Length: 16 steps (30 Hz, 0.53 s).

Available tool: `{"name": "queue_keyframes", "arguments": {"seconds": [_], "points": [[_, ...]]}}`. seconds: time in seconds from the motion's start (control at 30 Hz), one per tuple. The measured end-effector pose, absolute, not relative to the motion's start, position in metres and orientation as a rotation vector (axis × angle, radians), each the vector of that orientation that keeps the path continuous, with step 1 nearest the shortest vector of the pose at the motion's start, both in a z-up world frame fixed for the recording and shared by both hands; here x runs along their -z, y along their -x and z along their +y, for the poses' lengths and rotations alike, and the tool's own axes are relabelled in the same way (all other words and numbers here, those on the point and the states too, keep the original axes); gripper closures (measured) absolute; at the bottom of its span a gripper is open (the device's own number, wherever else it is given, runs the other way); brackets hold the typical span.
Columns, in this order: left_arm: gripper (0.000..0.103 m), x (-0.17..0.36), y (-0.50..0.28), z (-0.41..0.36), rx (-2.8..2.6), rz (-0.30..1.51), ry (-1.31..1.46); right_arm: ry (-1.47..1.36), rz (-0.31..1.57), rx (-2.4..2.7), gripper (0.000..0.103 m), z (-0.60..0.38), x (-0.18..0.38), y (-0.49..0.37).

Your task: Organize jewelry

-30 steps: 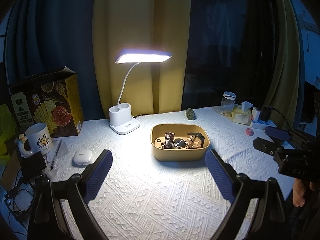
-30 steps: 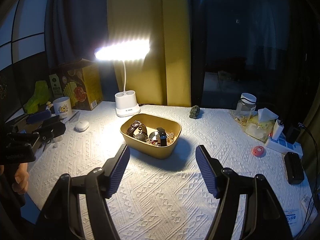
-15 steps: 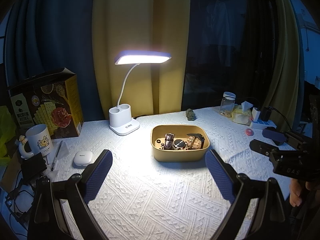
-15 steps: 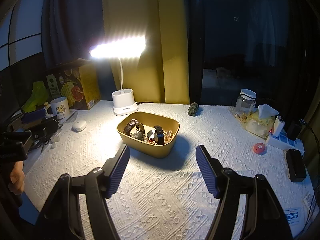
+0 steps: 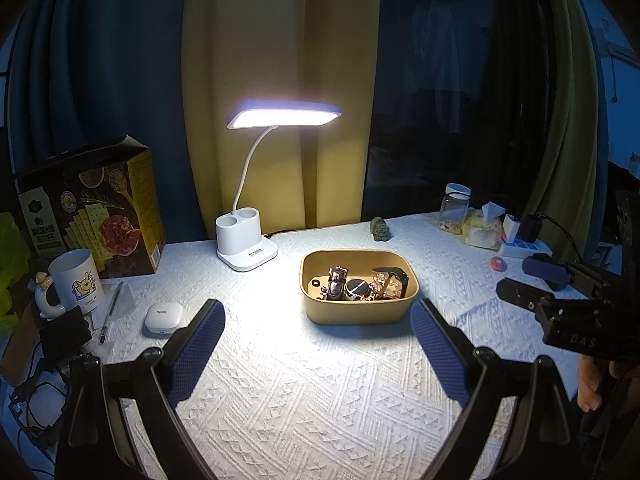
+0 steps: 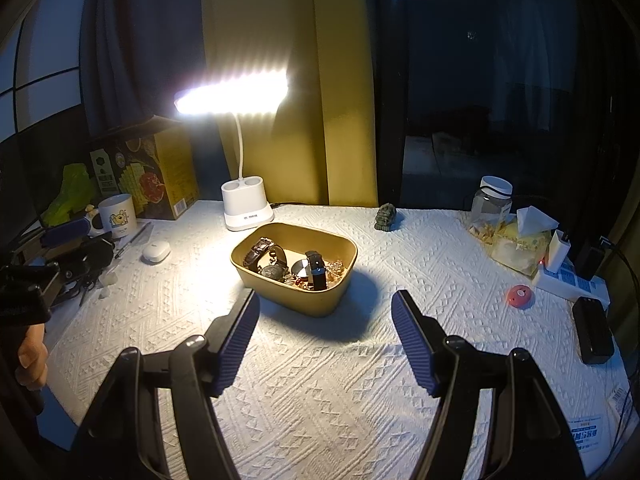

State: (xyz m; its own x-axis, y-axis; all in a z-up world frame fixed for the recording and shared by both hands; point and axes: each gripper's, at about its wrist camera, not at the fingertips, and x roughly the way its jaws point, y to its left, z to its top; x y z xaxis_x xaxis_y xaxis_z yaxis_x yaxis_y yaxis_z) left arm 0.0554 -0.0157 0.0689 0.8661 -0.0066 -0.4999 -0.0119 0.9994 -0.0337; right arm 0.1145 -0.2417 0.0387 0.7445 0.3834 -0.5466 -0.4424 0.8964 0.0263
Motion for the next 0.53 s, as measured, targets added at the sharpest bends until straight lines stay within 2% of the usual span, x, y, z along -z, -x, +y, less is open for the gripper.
{"name": "queue_keyframes", "arguments": {"seconds": [0.53], "points": [[0.009, -0.063, -0.067, -0.017, 0.01, 0.546, 0.028, 0.107, 0.593, -0.458, 0.036, -0.241, -0.032, -0.123]]}}
